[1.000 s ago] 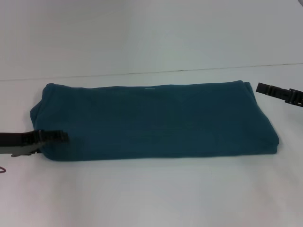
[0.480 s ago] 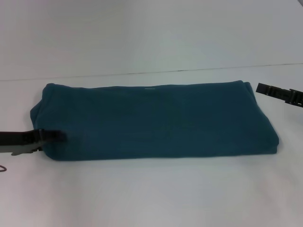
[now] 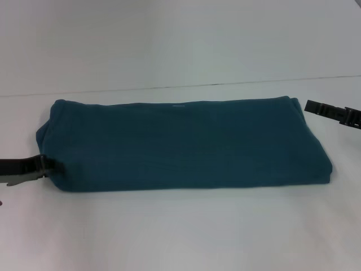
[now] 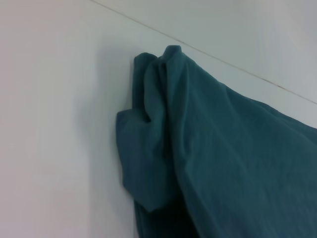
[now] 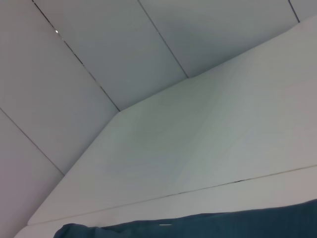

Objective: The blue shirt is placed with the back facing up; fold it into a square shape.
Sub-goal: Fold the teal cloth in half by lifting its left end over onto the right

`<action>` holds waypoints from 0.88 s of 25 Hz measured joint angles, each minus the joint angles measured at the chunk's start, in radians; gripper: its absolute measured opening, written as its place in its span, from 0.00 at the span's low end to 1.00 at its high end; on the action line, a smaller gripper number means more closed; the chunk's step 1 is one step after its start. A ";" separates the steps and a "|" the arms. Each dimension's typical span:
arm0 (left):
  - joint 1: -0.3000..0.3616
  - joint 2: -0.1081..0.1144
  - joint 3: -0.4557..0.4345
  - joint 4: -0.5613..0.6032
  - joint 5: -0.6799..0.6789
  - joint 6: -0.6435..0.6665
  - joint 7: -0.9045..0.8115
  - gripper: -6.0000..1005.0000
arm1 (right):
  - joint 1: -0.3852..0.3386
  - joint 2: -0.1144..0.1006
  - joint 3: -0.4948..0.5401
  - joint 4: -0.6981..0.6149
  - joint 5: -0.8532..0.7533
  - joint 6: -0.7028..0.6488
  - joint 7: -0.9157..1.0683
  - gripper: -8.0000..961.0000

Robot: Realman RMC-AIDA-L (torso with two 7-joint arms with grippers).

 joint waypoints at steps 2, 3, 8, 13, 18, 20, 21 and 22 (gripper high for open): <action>0.000 0.000 0.000 0.000 0.000 0.000 0.000 0.44 | 0.000 0.000 0.000 0.000 0.000 -0.001 0.000 0.75; -0.001 0.001 0.000 0.000 0.000 0.000 0.001 0.42 | -0.001 0.000 0.000 0.000 0.000 -0.001 0.000 0.75; -0.001 0.002 0.000 -0.001 0.000 -0.004 0.002 0.22 | -0.003 0.001 0.000 0.000 0.000 -0.002 0.000 0.75; 0.000 0.002 -0.002 -0.002 0.000 -0.009 0.012 0.06 | -0.003 0.001 0.000 0.000 0.000 -0.002 0.000 0.75; 0.025 0.002 -0.019 0.009 -0.013 -0.008 0.027 0.03 | -0.003 0.006 0.000 0.005 0.003 0.000 -0.007 0.75; 0.034 0.003 -0.042 0.011 -0.014 -0.002 0.041 0.03 | -0.003 0.009 0.000 0.009 0.013 0.002 -0.019 0.75; 0.040 0.005 -0.064 0.012 -0.015 0.005 0.054 0.03 | -0.003 0.011 0.000 0.009 0.018 0.003 -0.022 0.75; 0.044 0.006 -0.079 0.012 -0.015 0.012 0.064 0.03 | -0.003 0.012 0.000 0.010 0.021 0.003 -0.025 0.75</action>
